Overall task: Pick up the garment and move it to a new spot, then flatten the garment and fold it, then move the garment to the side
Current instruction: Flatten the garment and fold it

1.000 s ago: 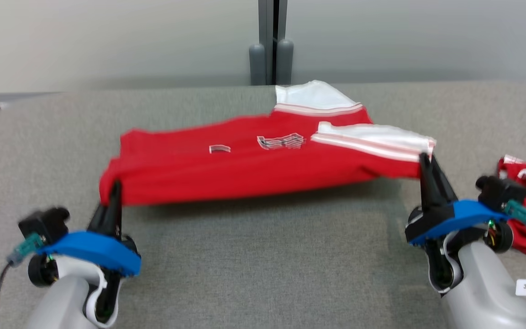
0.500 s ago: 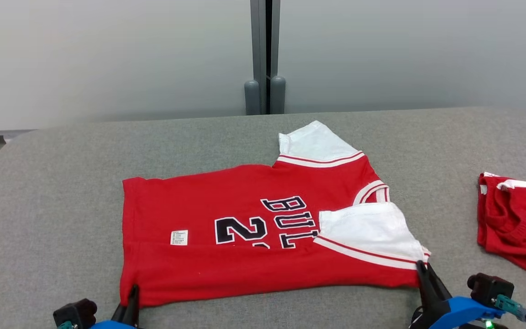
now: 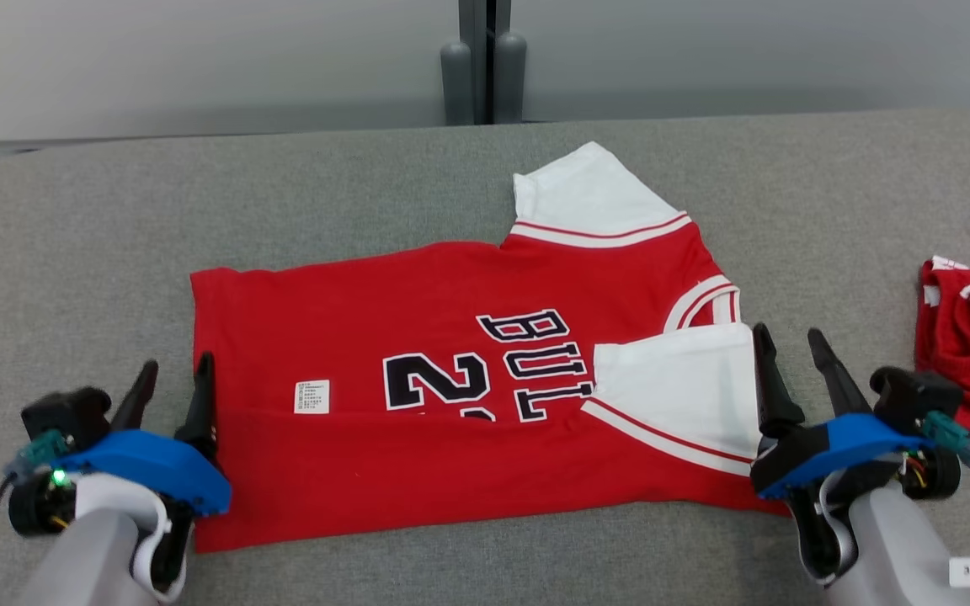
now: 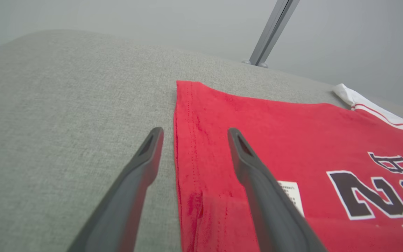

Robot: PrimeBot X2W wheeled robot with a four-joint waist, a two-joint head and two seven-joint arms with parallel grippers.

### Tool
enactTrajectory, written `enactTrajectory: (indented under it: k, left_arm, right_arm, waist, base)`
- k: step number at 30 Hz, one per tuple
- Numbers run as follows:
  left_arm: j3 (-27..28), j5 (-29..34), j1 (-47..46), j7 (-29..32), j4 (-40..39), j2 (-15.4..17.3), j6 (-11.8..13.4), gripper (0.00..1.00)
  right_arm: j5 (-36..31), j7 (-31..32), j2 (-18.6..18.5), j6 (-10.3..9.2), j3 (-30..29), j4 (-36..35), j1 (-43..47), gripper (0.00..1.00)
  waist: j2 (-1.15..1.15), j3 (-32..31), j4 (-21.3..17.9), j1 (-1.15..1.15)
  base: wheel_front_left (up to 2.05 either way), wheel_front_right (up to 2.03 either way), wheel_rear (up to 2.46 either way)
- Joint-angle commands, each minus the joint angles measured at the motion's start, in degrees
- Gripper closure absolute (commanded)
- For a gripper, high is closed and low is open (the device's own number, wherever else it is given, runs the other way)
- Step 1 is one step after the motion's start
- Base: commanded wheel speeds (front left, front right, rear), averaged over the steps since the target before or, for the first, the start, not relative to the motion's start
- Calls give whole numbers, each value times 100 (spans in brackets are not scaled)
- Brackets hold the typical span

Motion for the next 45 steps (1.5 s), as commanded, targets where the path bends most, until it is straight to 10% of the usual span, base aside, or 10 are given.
enactTrajectory:
  k: [1,28,30,31,33,45]
  left_arm:
    - [-58,-56,-289,54,31,98,-9,0]
    - [-1694,-1633,-2110,98,330,833,-11,0]
    - [-1885,-1697,-2150,101,308,863,-11,27]
    - [-1977,-1740,-2181,92,299,868,-11,65]
    - [-2146,-1795,-2244,68,280,891,-11,100]
    - [-2846,-2245,-2685,-82,-103,623,-11,100]
  right_arm:
    - [-69,29,-24,1,20,-44,-206,0]
    - [-736,678,-21,1,420,-684,-2113,0]
    - [-915,894,-22,0,394,-745,-2307,0]
    - [-1000,1015,-22,0,383,-757,-2407,0]
    - [-1196,1270,-22,1,319,-773,-2628,0]
    - [-2509,2728,-21,0,-284,-686,-3816,0]
  waist:
    - [0,198,84,-1]
    - [0,1821,-116,-1]
    - [0,1897,-69,-1]
    - [0,1929,-41,-1]
    - [0,2010,30,-1]
    - [0,2525,791,-1]
  base:
    - [0,0,0]
    - [0,0,0]
    - [0,0,0]
    - [0,0,0]
    - [0,0,0]
    - [0,0,0]
